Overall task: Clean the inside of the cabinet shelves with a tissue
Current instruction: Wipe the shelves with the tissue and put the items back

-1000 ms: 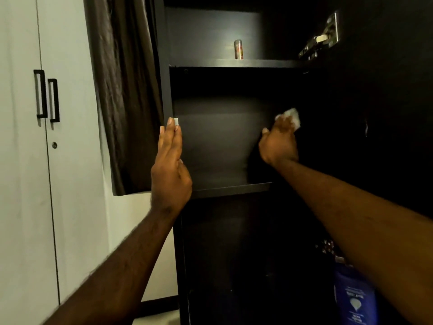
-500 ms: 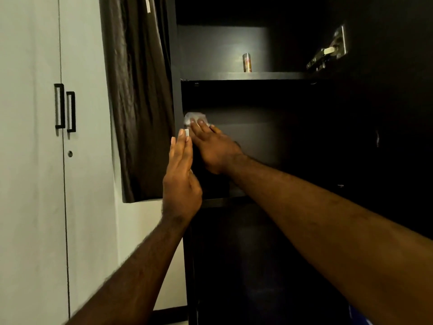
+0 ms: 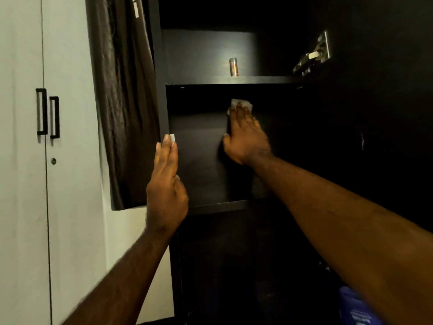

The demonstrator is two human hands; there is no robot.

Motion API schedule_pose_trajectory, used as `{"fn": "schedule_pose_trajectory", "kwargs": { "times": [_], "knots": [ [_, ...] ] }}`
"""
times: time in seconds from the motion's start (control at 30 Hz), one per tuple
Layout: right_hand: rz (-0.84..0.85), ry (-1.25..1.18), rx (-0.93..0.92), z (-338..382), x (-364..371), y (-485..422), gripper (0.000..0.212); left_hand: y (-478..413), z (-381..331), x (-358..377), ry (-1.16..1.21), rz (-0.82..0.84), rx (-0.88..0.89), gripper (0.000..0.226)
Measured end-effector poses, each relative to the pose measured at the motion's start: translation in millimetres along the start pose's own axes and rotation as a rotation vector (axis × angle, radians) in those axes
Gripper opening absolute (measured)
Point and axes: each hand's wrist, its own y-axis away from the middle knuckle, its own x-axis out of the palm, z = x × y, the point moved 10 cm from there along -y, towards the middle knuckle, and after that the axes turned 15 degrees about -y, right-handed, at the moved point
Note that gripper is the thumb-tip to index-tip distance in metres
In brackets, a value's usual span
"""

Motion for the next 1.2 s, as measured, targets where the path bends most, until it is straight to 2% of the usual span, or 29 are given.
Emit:
{"fn": "schedule_pose_trajectory", "kwargs": {
  "times": [0.1,0.17,0.3,0.4,0.5,0.57,0.7,0.77,0.87,0.93,1.03,1.1,1.2],
  "knots": [
    [-0.117,0.023,0.2,-70.5,-33.9,0.0,0.088,1.4,1.6,-0.1,0.01,-0.001,-0.006,0.078],
    [-0.125,0.028,0.295,-100.5,-49.7,1.0,0.086,1.8,1.3,0.2,0.025,0.0,-0.013,0.079],
    [-0.116,-0.016,0.34,-91.0,-47.0,-5.1,0.083,1.5,1.6,-0.4,0.018,-0.009,-0.02,0.08],
    [-0.055,0.026,0.106,-33.7,-18.1,-0.4,0.082,1.7,0.6,-0.7,0.016,-0.008,-0.016,0.081],
    [0.094,-0.07,-0.169,40.5,20.2,14.3,0.079,1.5,-1.1,-1.8,0.005,-0.015,-0.006,0.081],
    [0.194,-0.103,-0.282,82.1,38.0,17.2,0.077,1.6,-2.9,-3.8,-0.007,-0.022,0.001,0.081],
    [0.293,-0.016,-0.382,121.2,56.6,23.1,0.071,1.2,-4.7,-2.0,-0.01,-0.016,0.01,0.082],
    [0.292,0.036,-0.398,124.1,56.4,38.3,0.07,1.2,-3.2,-0.3,-0.016,-0.005,0.006,0.081],
    [0.389,0.011,-0.42,116.9,63.3,69.7,0.068,1.2,-2.5,-0.8,-0.028,-0.005,-0.001,0.079],
    [0.448,-0.047,-0.393,109.2,65.9,82.2,0.064,0.9,-2.3,-2.3,-0.032,-0.014,-0.005,0.079],
    [0.428,-0.073,-0.274,84.5,55.5,81.2,0.061,0.5,-2.4,-2.8,-0.048,-0.017,0.002,0.078],
    [0.336,-0.08,-0.152,57.8,39.4,74.2,0.062,1.0,-3.3,-3.0,-0.049,-0.017,0.011,0.078],
    [0.146,-0.036,0.112,-6.3,8.4,62.1,0.077,1.7,-5.0,-4.2,-0.048,-0.023,0.013,0.076]
  ]
}}
